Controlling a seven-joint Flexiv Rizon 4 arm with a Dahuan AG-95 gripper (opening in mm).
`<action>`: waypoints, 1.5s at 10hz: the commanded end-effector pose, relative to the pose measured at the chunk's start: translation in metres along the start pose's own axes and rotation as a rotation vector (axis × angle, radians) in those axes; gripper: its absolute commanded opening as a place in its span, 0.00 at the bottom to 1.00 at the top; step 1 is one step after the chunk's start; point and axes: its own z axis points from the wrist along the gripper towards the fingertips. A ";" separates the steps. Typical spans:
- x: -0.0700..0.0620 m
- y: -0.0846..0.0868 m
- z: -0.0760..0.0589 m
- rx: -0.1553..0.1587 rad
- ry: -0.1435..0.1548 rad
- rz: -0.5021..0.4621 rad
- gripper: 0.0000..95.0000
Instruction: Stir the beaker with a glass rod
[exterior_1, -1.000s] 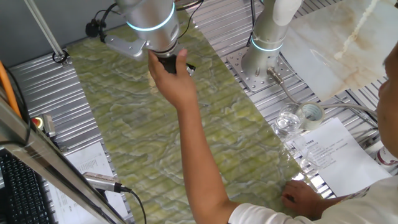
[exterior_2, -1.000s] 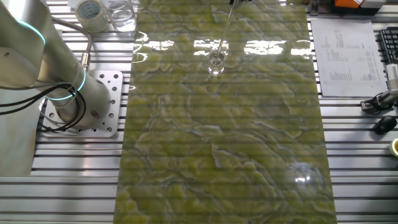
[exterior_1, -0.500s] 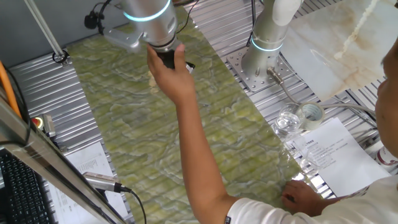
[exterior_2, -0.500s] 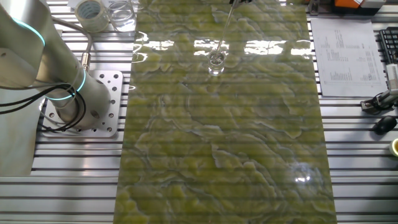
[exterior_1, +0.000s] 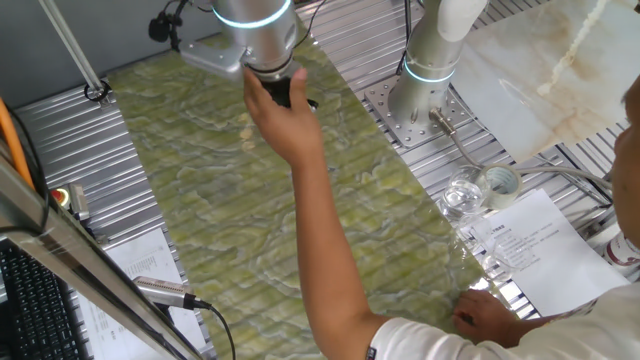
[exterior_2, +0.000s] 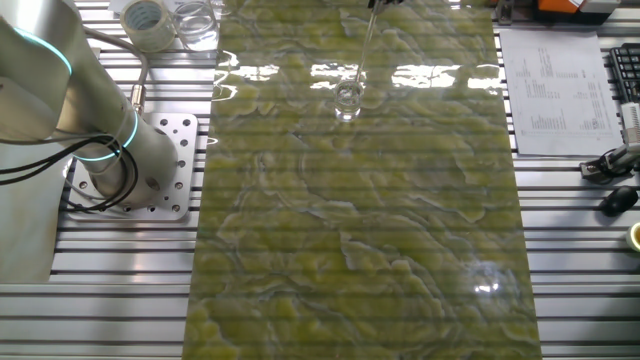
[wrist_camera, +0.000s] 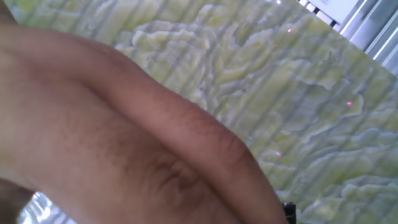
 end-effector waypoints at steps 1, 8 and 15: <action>-0.002 0.000 -0.001 -0.049 0.026 0.044 0.00; -0.003 0.000 -0.001 -0.051 -0.036 -0.008 0.00; -0.004 -0.002 0.003 0.013 0.037 -0.026 0.00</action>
